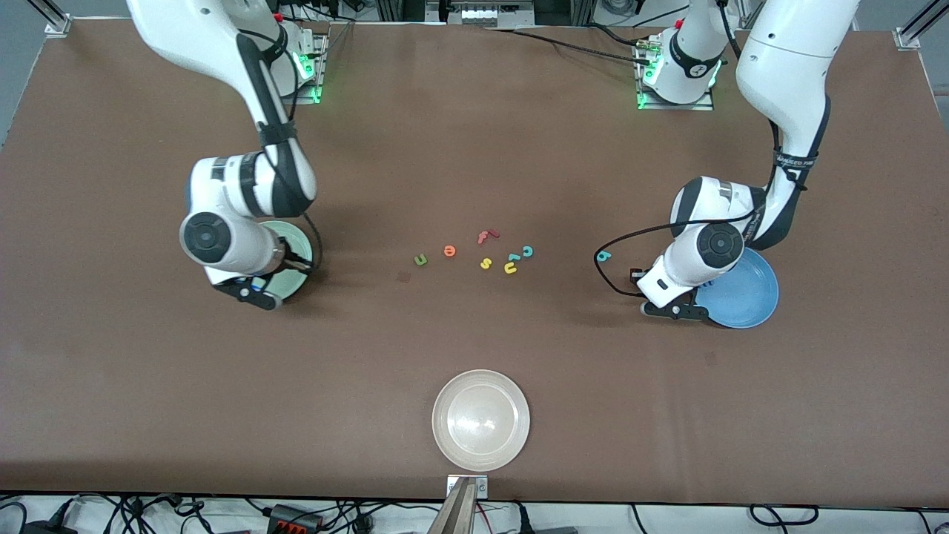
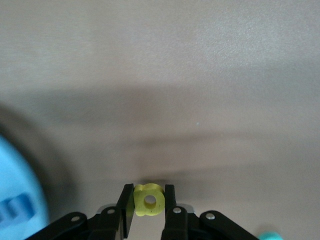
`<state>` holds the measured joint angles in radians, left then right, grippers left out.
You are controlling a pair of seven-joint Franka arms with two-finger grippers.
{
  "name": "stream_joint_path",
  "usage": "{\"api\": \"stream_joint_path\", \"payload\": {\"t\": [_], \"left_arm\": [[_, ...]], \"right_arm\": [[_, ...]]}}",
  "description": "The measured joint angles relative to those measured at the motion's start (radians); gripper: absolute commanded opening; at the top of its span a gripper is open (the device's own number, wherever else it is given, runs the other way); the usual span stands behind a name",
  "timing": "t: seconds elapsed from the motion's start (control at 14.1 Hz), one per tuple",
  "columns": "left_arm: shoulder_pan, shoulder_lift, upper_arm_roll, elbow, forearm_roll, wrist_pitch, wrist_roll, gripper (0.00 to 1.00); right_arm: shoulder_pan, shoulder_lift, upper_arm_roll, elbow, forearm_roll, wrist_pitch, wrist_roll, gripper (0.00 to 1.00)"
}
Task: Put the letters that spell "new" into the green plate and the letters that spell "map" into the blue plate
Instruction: 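Drop the w with the right gripper while the left gripper drops the d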
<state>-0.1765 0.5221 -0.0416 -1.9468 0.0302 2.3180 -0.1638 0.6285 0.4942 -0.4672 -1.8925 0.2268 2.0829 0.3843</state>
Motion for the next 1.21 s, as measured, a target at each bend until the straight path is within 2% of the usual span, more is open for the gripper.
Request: {"api": "stream_joint_path", "payload": {"t": [0.21,0.28,0.36,0.43,0.5,0.57,0.64,0.71,0.78,0.99,1.21], "left_arm": [[0.015,-0.055,0.04,0.094,0.081,-0.193,0.083,0.05],[0.036,-0.07,0.051,0.108,0.108,-0.218,0.133,0.05],[0.068,-0.079,0.056,0.11,0.126,-0.23,0.195,0.05],[0.102,-0.08,0.059,0.108,0.135,-0.236,0.257,0.06],[0.139,-0.077,0.062,0.098,0.14,-0.235,0.307,0.08],[0.173,-0.072,0.062,0.08,0.144,-0.223,0.344,0.12],[0.201,-0.066,0.063,0.05,0.145,-0.185,0.373,0.27],[0.219,-0.062,0.063,0.015,0.145,-0.14,0.389,0.76],[0.229,-0.057,0.063,-0.019,0.145,-0.096,0.393,1.0],[0.233,-0.055,0.056,-0.054,0.145,-0.061,0.394,1.0],[0.231,-0.087,0.007,-0.031,0.145,-0.121,0.391,1.0]], "right_arm": [[-0.042,0.031,-0.005,-0.013,0.0,0.007,-0.073,0.08],[-0.041,0.049,-0.003,-0.014,0.0,0.013,-0.076,0.15],[-0.039,0.065,-0.001,-0.014,0.0,0.019,-0.076,0.38],[-0.038,0.077,0.0,-0.014,0.0,0.022,-0.076,0.92],[-0.037,0.084,0.001,-0.013,0.0,0.023,-0.076,1.0],[-0.037,0.084,0.001,-0.01,0.0,0.022,-0.076,1.0],[-0.037,0.079,0.001,-0.002,0.001,0.02,-0.076,1.0],[-0.035,0.067,0.001,0.014,0.001,0.011,-0.077,1.0],[-0.031,0.051,0.003,0.038,0.001,-0.006,-0.08,1.0],[-0.018,0.014,0.043,0.114,0.005,-0.044,-0.168,1.0],[-0.001,0.014,0.116,0.157,0.036,-0.032,-0.191,1.0]]}}
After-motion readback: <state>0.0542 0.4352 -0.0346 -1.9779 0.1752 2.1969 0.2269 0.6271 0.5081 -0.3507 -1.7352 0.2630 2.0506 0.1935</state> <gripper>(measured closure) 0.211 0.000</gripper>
